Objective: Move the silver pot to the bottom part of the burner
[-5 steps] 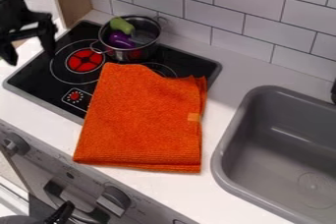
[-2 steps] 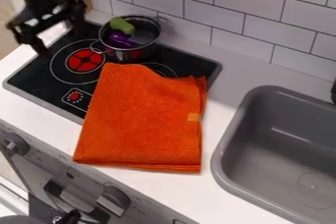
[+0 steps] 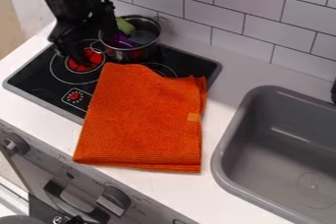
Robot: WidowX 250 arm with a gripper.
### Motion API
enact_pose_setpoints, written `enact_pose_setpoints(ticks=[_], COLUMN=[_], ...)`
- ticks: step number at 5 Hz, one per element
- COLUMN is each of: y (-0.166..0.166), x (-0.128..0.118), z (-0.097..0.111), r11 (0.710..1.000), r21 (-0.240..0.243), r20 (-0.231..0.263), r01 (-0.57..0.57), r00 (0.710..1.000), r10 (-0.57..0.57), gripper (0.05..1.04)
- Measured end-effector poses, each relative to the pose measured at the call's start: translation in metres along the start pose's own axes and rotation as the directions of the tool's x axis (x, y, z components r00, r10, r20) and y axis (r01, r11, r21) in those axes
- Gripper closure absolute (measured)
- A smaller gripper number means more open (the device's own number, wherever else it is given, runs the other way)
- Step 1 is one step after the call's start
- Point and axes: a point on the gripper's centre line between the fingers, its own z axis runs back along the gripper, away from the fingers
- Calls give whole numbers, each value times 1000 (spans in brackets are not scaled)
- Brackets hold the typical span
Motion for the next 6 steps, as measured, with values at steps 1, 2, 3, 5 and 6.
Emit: enact_pose_setpoints(ticks=[1,2,3,5,6], y=[-10,-17,-21,-30,-34], x=[-5,-9,-12,-8,-6], z=[-5,-10,-22,-44,-51], r11=[993,987,986,983,980], r21=[-58,-74,-24,80,116], r20=[21,43,55,88,90], r01=[-100,-144,-168,-164,-163], r00=[995,988,984,984,984], r10=[101,147,169,157,153], gripper=[86,86,85,384,671])
